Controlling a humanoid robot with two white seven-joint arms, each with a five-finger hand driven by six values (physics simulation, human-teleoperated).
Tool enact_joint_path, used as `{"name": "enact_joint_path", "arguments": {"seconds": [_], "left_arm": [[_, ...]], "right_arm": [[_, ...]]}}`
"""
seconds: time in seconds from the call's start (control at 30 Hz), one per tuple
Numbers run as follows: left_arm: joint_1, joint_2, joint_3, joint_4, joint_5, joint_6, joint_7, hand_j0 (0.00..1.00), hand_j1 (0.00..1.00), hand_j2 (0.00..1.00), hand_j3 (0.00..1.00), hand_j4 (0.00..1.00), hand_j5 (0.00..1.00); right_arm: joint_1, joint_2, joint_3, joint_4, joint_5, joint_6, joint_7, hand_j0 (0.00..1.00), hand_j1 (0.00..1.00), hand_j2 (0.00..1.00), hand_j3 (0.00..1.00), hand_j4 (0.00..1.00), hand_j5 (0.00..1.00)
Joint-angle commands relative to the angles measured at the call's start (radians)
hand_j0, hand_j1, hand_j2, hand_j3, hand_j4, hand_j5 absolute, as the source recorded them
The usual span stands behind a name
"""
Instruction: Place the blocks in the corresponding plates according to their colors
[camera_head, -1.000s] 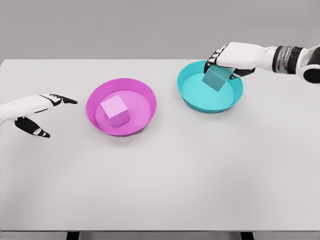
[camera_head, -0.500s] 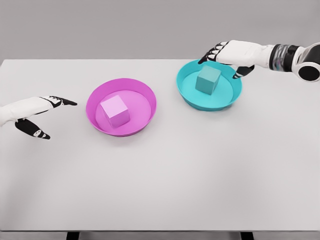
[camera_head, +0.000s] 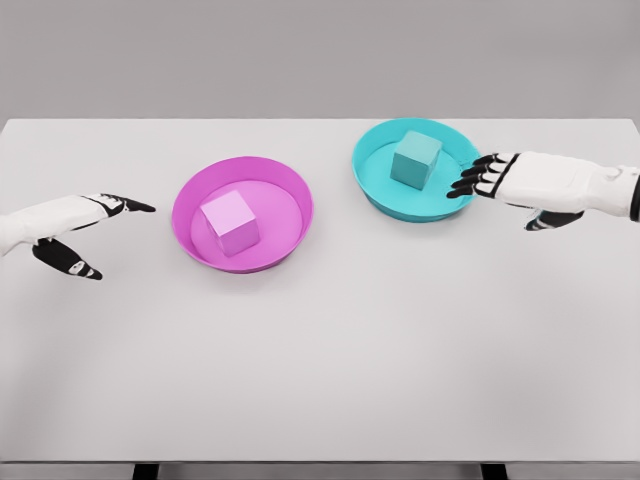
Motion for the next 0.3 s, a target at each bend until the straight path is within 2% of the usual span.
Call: {"name": "enact_joint_path", "arguments": {"seconds": [0.0, 0.27], "left_arm": [[0.0, -0.004, 0.0, 0.0, -0.004, 0.002, 0.0, 1.0, 1.0, 1.0, 1.0, 1.0, 1.0], [0.0, -0.009, 0.002, 0.023, -0.004, 0.002, 0.002, 1.0, 1.0, 1.0, 1.0, 1.0, 1.0]], "right_arm": [[0.008, -0.047, -0.002, -0.034, -0.005, 0.001, 0.004, 1.0, 1.0, 1.0, 1.0, 1.0, 1.0], [0.009, -0.047, -0.005, -0.049, -0.005, 0.001, 0.006, 1.0, 1.0, 1.0, 1.0, 1.0, 1.0]]}}
